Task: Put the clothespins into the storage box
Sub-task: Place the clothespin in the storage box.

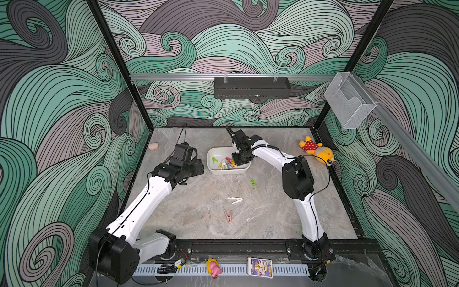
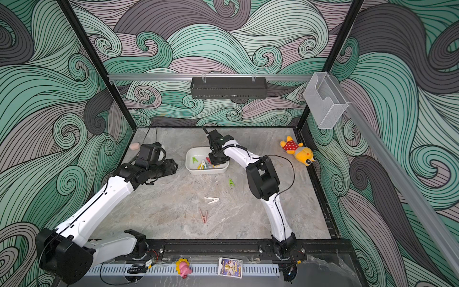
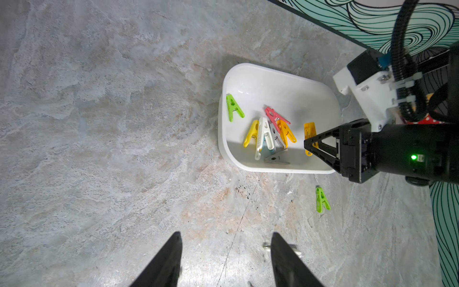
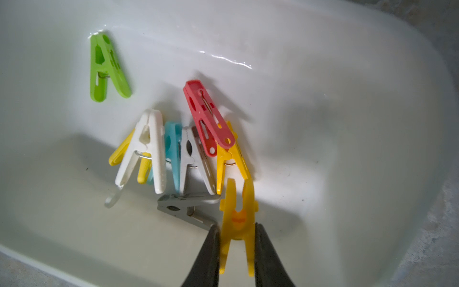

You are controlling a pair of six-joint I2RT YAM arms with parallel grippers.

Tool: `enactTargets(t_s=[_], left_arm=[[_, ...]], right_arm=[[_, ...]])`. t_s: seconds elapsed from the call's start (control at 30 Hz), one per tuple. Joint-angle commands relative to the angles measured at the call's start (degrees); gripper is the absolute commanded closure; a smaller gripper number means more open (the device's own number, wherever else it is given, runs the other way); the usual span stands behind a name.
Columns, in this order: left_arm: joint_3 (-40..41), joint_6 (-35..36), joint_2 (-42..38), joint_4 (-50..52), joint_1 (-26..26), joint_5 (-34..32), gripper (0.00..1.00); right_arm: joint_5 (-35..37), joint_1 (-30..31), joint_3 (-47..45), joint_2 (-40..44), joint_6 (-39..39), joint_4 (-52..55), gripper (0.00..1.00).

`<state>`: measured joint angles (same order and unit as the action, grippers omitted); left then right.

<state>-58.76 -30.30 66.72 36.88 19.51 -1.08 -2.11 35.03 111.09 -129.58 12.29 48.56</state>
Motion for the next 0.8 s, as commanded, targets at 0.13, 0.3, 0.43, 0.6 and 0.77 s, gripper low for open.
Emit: enactTargets(t_s=[0.13, 0.3, 0.43, 0.6, 0.77], left_arm=[[0.34, -0.81, -1.42, 1.7, -0.46, -2.02, 0.4], [0.08, -0.83, -1.03, 1.06, -0.44, -1.58, 0.39], [-0.57, -0.22, -0.54, 1.74, -0.48, -0.95, 0.36], [-0.91, 1.29, -0.06, 3.65, -0.44, 1.75, 0.29], [-0.96, 0.58, 0.69, 6.05, -0.43, 6.34, 0.27]], right_arm=[[0.18, -0.06, 1.72, -1.97, -0.81, 0.31, 0.75], [-0.19, 0.0, 2.55, -2.87, -0.48, 0.4, 0.68], [0.6, -0.08, 3.11, -2.63, -0.75, 0.34, 0.59], [0.39, -0.01, 4.73, -0.49, -1.18, 1.14, 0.56], [0.88, 1.08, 7.37, 2.84, -2.21, 3.32, 0.56]])
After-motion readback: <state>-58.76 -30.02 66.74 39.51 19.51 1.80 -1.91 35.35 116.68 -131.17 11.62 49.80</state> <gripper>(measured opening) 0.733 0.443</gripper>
